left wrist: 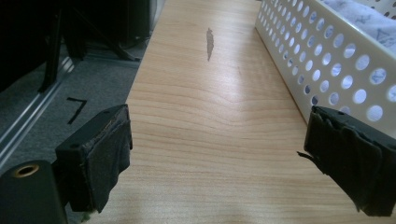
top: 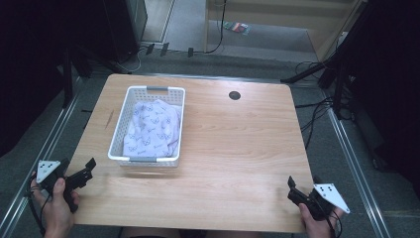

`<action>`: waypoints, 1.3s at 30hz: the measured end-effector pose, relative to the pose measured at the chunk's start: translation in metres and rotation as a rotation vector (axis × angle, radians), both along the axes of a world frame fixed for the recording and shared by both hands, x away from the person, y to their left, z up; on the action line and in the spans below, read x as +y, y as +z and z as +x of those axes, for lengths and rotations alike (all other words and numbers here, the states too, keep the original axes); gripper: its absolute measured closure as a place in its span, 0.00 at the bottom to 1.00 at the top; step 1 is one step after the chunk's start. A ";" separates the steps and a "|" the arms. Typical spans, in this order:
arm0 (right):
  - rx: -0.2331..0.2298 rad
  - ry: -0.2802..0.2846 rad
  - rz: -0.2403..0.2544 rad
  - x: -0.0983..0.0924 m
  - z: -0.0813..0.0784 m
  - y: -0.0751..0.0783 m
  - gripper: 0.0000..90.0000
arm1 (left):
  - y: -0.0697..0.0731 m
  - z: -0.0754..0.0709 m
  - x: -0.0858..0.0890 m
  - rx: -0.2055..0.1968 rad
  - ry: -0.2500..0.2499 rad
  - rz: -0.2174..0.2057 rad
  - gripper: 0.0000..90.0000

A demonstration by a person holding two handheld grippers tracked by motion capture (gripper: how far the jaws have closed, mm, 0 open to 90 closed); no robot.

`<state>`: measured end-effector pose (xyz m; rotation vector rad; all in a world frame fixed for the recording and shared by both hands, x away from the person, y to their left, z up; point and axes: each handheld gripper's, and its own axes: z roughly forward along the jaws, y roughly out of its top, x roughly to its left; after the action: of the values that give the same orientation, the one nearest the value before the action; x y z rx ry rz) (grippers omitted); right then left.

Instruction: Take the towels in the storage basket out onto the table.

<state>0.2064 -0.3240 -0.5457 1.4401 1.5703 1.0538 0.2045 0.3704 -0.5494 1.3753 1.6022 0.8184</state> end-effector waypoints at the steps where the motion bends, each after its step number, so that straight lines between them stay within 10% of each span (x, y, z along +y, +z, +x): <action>1: 0.000 0.000 0.000 0.000 0.000 0.000 0.15 | 0.000 0.000 0.000 0.000 0.000 0.000 0.10; 10: 0.017 0.010 0.000 0.001 0.001 0.000 0.15 | 0.030 -0.004 -0.011 -0.030 -0.065 0.067 0.07; 26: 0.028 -0.009 0.019 -0.002 0.002 0.000 0.16 | 0.085 0.006 -0.025 -0.072 -0.146 0.006 0.02; 39: 0.035 0.007 0.046 -0.003 0.003 0.000 0.15 | 0.115 0.043 -0.061 0.006 -0.241 0.050 0.00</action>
<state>0.2091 -0.3269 -0.5458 1.4929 1.5864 1.0808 0.2478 0.3094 -0.4348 1.5718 1.3943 0.7130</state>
